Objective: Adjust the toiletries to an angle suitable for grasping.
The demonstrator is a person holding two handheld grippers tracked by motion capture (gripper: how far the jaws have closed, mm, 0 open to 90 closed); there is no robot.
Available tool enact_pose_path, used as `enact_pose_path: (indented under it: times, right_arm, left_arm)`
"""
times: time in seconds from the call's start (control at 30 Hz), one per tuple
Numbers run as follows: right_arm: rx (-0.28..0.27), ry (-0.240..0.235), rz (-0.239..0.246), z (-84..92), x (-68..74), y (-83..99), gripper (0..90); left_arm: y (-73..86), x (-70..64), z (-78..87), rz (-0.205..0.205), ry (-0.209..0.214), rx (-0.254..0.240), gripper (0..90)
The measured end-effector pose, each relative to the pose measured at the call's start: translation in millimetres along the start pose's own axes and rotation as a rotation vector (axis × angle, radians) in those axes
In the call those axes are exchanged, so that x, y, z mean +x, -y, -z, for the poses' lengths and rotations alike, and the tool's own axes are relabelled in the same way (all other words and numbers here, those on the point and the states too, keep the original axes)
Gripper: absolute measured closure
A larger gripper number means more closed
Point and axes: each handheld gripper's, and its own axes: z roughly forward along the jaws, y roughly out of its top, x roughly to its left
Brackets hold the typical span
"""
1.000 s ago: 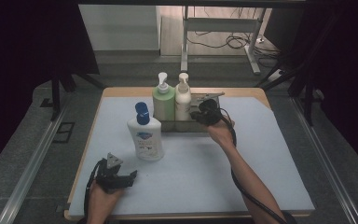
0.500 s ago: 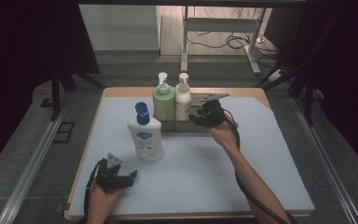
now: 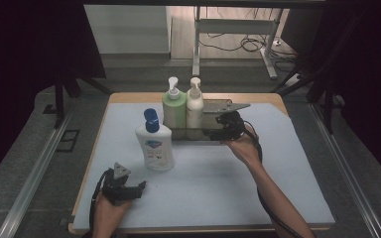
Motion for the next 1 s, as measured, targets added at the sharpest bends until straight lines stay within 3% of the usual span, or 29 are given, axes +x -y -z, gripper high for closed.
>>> enact_pose_path:
  times: [0.27,0.37,0.73,1.0]
  right_arm:
    - [-0.001,0.012,0.05,12.1,5.3,9.1,10.0]
    - [0.012,0.003,0.068,17.4,7.5,14.4,0.2]
    - [0.033,-0.006,0.098,32.5,12.4,37.1,0.0]
    - [0.014,0.001,0.075,46.0,13.9,55.6,0.0]
  left_arm:
    - [0.0,0.0,0.0,0.0,0.0,0.0,14.8]
    - [0.0,0.0,0.0,0.0,0.0,0.0,14.8]
    - [0.0,0.0,0.0,0.001,0.0,0.0,14.8]
    - [0.0,0.0,0.0,0.001,0.0,0.0,14.8]
